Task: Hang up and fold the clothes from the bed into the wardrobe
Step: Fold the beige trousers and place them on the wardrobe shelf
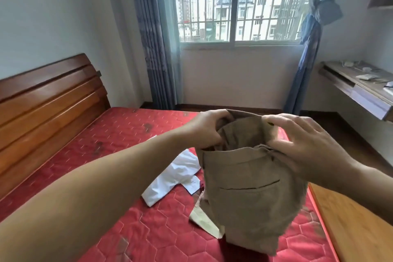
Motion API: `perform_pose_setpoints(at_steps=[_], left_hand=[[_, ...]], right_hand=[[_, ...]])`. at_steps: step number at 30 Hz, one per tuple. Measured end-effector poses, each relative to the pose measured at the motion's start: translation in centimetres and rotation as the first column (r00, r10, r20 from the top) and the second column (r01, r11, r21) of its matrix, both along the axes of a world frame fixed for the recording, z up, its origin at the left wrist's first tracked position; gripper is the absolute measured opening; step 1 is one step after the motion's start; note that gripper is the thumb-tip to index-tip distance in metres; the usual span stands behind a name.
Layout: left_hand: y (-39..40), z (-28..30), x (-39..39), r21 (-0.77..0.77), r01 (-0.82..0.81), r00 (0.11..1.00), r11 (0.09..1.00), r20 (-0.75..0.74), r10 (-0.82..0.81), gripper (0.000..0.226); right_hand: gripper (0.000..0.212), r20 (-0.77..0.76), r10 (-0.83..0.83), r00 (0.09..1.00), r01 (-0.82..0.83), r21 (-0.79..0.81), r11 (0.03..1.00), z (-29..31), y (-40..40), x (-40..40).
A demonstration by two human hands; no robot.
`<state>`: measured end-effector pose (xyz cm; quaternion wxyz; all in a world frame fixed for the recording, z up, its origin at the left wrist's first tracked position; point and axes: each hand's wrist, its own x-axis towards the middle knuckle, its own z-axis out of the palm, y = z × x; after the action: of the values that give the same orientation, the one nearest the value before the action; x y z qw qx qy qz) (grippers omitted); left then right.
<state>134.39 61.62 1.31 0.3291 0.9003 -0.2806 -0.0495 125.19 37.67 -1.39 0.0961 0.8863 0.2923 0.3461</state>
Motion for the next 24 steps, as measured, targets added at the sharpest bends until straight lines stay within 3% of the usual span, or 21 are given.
perform_pose_setpoints(at_steps=[3,5,6,7,9,11,13,15,18,21,24], left_hand=[[-0.5,-1.2,0.5,-0.184,-0.145,0.95,0.972,-0.3,0.085,0.059],[-0.8,-2.5,0.8,-0.269,-0.239,0.896,0.933,-0.431,0.105,0.062],[-1.0,-3.0,0.9,-0.298,-0.275,0.878,0.914,-0.465,0.113,0.061],[-1.3,-3.5,1.0,-0.324,-0.305,0.864,0.896,-0.49,0.117,0.06],[-2.0,-4.2,1.1,-0.381,-0.355,0.844,0.853,-0.524,0.118,0.055],[-2.7,-4.2,1.0,-0.429,-0.386,0.844,0.817,-0.521,0.125,0.054],[-3.0,-4.0,1.3,-0.448,-0.379,0.868,0.81,-0.475,0.144,0.056],[-2.8,-3.6,1.9,-0.419,-0.324,0.907,0.848,-0.392,0.154,0.062],[-2.0,-2.9,2.6,-0.294,-0.215,0.949,0.931,-0.286,0.129,0.072],[-1.7,-2.2,2.5,-0.116,-0.108,0.971,0.987,-0.224,0.08,0.077],[-2.1,-1.9,2.3,0.0,0.006,0.98,1.0,-0.197,-0.006,0.078]], right_hand=[[0.01,-0.036,0.072,0.997,-0.073,-0.021,0.997,-1.6,0.3,-1.0],[0.009,-0.25,0.093,0.964,-0.062,0.129,0.99,-2.5,1.1,-1.7],[0.007,-0.38,0.075,0.922,0.019,0.238,0.971,-2.9,1.8,-2.1],[0.011,-0.5,0.037,0.866,0.14,0.312,0.94,-3.4,2.4,-2.2],[0.029,-0.694,-0.037,0.719,0.342,0.307,0.888,-4.6,3.5,-1.7],[0.042,-0.84,0.027,0.543,0.452,0.319,0.833,-5.8,4.3,-1.1],[0.04,-0.9,0.168,0.401,0.485,0.365,0.795,-6.4,5.1,-0.9],[0.029,-0.889,0.276,0.366,0.42,0.423,0.803,-6.3,5.5,-1.3],[0.019,-0.85,0.22,0.479,0.238,0.367,0.899,-5.0,5.2,-1.6],[0.021,-0.609,0.042,0.792,-0.003,0.065,0.998,-3.1,4.0,-0.7],[0.011,-0.436,0.085,0.896,-0.103,-0.018,0.995,-1.4,3.6,0.2]])
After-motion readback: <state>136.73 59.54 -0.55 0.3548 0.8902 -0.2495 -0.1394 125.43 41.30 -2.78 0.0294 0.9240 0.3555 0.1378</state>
